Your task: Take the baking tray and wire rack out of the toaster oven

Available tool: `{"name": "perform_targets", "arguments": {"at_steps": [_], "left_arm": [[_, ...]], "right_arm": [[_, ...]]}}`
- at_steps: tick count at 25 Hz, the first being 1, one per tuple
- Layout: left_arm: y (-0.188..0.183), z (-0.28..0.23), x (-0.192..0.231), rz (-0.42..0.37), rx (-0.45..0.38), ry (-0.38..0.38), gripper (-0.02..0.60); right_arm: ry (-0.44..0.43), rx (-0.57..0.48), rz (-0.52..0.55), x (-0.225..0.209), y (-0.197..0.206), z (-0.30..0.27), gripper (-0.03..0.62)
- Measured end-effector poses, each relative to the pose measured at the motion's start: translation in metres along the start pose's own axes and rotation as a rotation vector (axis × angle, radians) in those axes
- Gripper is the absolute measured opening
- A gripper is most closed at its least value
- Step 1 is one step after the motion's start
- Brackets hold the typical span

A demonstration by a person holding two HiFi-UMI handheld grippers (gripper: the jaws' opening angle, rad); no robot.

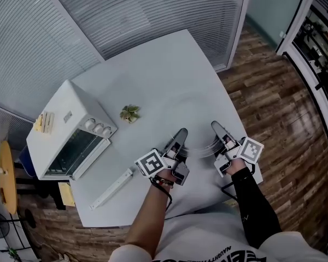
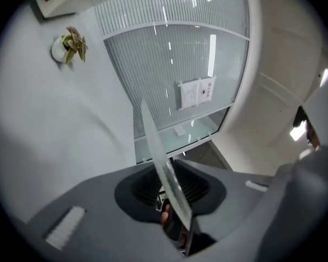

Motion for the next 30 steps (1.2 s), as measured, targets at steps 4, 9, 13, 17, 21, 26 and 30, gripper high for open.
{"name": "perform_targets", "arguments": {"at_steps": [4,9,13,17,21,26,30], "left_arm": [[0.014,-0.014,0.01,0.024,0.038,-0.005,0.123],[0.031,-0.021,0.027,0.073,0.08,-0.056,0.123],[0.038,-0.025,0.039,0.106,0.092,-0.08,0.123],[0.041,-0.028,0.051,0.135,0.092,-0.099,0.123],[0.042,-0.028,0.062,0.166,0.089,-0.134,0.123],[0.044,-0.028,0.074,0.201,0.085,-0.148,0.121],[0.048,-0.026,0.079,0.216,0.096,-0.154,0.121]], "right_arm": [[0.05,-0.028,-0.006,-0.014,-0.007,0.016,0.064],[0.101,-0.048,-0.036,-0.03,-0.007,0.03,0.064],[0.122,-0.028,-0.034,-0.041,-0.002,0.034,0.064],[0.141,-0.009,-0.046,-0.049,0.007,0.033,0.064],[0.143,0.015,-0.044,-0.052,0.016,0.031,0.064],[0.143,0.032,-0.055,-0.056,0.025,0.03,0.064],[0.172,0.027,-0.089,-0.061,0.031,0.034,0.064]]}}
Point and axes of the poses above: the fingertips, and each gripper's own axes: z backward along the fingers, x to its left, y out of its underside, the point moved 8 cm from there along z, backward along the fingers, and after that the axes turned 1 degree about -x, right-handed, at the moved point
